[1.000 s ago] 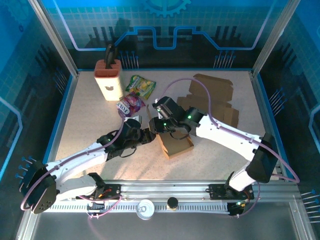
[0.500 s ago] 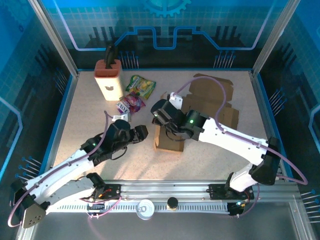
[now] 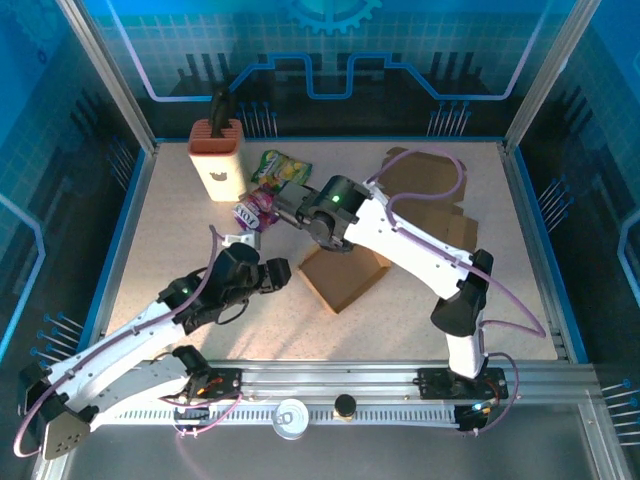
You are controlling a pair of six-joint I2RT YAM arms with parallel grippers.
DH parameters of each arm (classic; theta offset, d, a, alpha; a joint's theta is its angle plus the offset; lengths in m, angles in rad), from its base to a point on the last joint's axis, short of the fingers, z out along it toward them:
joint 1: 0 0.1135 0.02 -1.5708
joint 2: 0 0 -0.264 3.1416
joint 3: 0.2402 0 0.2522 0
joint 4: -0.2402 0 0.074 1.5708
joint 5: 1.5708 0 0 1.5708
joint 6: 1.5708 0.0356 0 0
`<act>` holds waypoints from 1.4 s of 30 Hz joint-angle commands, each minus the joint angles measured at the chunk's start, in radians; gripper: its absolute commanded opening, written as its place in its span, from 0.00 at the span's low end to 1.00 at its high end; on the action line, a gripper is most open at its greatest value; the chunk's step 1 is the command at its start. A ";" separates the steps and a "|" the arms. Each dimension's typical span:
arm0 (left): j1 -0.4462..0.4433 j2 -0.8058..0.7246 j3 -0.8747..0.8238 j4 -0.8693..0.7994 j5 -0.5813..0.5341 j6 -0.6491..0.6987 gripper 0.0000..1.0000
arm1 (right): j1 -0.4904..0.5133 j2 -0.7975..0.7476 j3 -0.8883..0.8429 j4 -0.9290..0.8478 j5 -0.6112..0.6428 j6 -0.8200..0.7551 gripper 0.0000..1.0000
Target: Fold the paper box
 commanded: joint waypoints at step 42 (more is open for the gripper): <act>-0.027 0.304 0.127 0.115 0.043 0.208 0.69 | -0.956 -0.516 -1.026 1.214 -1.348 -1.874 0.49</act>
